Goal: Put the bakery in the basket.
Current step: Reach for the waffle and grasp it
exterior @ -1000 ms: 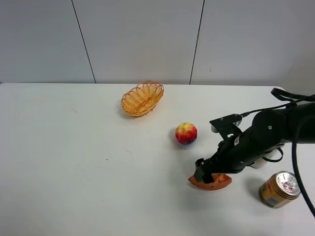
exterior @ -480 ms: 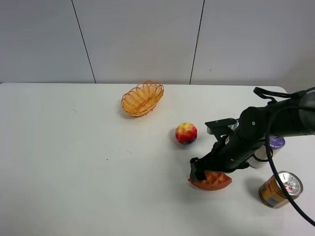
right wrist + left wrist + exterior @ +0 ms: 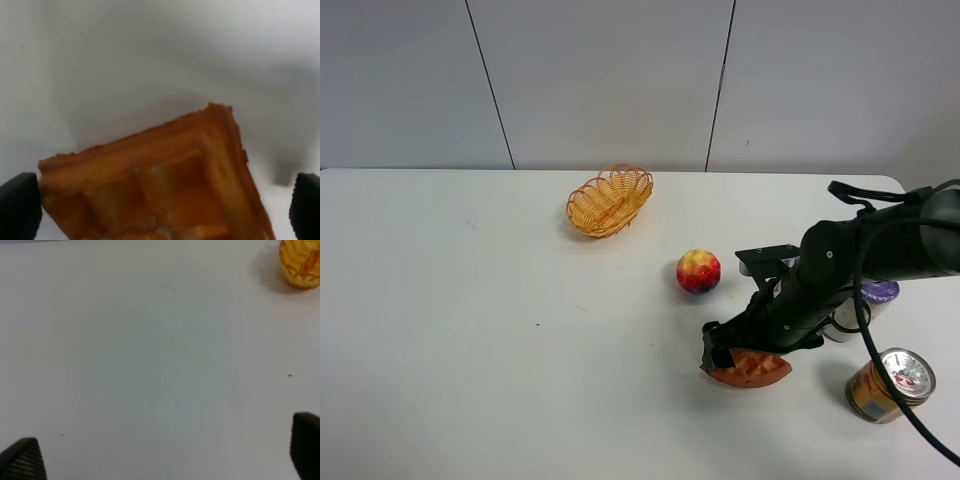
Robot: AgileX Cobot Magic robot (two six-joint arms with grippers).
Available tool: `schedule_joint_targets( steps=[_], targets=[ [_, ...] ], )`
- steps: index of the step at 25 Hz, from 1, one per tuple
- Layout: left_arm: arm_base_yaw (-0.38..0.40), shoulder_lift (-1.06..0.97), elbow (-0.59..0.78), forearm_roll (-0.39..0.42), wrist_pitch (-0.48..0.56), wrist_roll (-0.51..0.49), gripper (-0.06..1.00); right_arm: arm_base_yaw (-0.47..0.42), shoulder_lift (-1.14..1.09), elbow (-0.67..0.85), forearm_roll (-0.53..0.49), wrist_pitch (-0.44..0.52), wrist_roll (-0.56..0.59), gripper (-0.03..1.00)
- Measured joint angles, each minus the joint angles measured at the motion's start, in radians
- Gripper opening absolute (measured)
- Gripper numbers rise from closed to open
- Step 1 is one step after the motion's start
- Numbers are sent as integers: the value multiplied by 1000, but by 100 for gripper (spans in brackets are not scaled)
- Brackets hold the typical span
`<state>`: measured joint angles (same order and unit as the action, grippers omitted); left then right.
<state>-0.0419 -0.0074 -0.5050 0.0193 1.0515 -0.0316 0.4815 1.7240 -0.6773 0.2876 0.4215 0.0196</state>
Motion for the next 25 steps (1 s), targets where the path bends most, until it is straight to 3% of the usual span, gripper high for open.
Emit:
schedule_joint_targets(
  steps=[9, 14, 25],
  targets=[
    [0, 0, 0, 0, 0, 0, 100, 7, 1, 0, 0, 25, 27, 98],
    [0, 0, 0, 0, 0, 0, 100, 7, 1, 0, -2, 30, 27, 82],
    [0, 0, 0, 0, 0, 0, 100, 7, 1, -3, -35, 29, 35, 81]
  ],
)
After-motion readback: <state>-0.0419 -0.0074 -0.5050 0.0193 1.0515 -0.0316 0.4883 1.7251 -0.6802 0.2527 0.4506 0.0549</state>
